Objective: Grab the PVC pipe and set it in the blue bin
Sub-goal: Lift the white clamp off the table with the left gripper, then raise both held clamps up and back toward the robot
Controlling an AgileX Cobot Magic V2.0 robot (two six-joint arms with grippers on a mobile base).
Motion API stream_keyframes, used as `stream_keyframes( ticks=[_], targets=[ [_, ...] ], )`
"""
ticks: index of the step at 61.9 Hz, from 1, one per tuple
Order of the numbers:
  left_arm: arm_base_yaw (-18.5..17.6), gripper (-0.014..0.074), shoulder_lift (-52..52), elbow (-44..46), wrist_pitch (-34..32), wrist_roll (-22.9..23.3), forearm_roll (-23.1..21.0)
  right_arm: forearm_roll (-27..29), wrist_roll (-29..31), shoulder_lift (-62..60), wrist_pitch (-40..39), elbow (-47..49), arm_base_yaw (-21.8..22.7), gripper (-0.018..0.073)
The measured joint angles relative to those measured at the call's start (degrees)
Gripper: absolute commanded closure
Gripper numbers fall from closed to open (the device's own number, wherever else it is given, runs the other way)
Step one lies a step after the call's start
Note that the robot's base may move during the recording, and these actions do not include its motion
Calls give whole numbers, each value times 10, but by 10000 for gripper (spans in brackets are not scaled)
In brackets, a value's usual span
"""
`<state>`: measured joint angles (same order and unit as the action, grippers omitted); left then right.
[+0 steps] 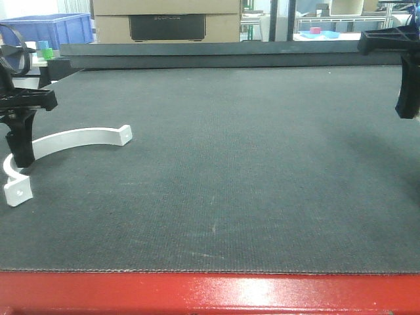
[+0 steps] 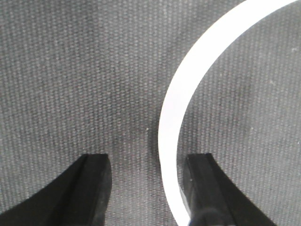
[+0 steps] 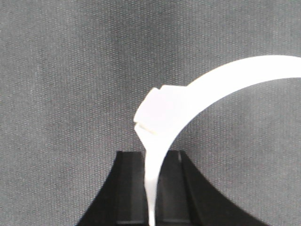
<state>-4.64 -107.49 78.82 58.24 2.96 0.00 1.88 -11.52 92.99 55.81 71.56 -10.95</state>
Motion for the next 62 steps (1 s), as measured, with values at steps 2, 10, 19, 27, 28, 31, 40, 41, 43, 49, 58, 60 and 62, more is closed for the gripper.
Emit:
stream_keyframes(
  ticks=[2,10,19,27,28,31,40,41,43,49,58,60,62],
  targets=[
    [0,321,0,0,1,0,0,0,0,0,0,0,0,712],
    [0,321,0,0,7,0,0,0,0,0,0,0,0,712],
    [0,356,0,0,13,0,0,0,0,0,0,0,0,712],
    [0,403,-8,0,24,0,0,0,0,0,0,0,0,712],
    [0,409,-10,0,25,0,0,0,0,0,0,0,0,712],
    [0,426,-13,0,28,0,0,0,0,0,1,0,0,712],
    [0,521,-15,0,30,0,0,0,0,0,5,0,0,712],
    [0,535,-15,0,30,0,0,0,0,0,6,0,0,712],
    [0,566,-15,0,31,0,0,0,0,0,8,0,0,712],
    [0,694,-15,0,35,1,0,0,0,0,11,0,0,712],
    [0,707,-15,0,43,1,0,0,0,0,12,0,0,712],
    [0,707,-15,0,43,1,0,0,0,0,12,0,0,712],
    [0,707,-15,0,43,1,0,0,0,0,12,0,0,712]
  ],
)
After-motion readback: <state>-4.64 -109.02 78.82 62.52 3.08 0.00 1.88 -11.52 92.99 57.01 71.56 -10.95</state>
